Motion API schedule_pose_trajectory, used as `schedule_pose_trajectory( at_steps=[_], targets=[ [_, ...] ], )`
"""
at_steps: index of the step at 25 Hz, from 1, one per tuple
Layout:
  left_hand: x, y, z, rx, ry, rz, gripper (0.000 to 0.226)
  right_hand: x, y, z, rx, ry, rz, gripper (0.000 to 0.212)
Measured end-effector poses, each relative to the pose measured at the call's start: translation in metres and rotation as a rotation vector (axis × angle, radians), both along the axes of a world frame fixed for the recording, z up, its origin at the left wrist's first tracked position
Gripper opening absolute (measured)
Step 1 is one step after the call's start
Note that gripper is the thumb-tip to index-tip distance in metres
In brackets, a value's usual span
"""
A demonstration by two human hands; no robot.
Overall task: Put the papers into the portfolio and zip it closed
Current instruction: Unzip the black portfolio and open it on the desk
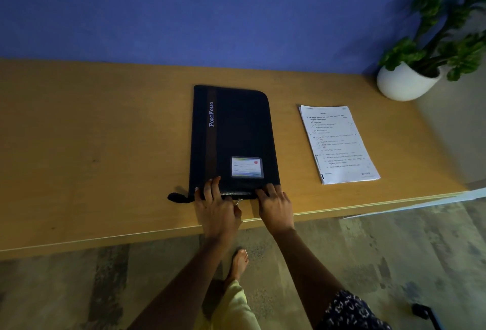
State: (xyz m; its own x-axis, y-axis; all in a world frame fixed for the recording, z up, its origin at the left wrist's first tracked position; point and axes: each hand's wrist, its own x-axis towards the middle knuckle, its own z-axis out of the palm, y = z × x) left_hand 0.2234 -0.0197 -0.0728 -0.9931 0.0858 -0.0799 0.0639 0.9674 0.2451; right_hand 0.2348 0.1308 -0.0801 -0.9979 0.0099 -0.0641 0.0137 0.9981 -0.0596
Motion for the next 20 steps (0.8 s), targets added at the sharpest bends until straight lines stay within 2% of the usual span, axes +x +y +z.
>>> schedule_pose_trajectory(
  at_steps=[12,20],
  targets=[
    [-0.001,-0.088,-0.013,-0.005,0.144,0.109,0.022,-0.001,-0.005,0.012,0.062,-0.035,0.029,0.033],
    [-0.003,-0.144,-0.018,-0.095,0.163,0.056,0.02,0.002,-0.005,0.005,0.039,0.0,-0.011,0.037]
  ],
)
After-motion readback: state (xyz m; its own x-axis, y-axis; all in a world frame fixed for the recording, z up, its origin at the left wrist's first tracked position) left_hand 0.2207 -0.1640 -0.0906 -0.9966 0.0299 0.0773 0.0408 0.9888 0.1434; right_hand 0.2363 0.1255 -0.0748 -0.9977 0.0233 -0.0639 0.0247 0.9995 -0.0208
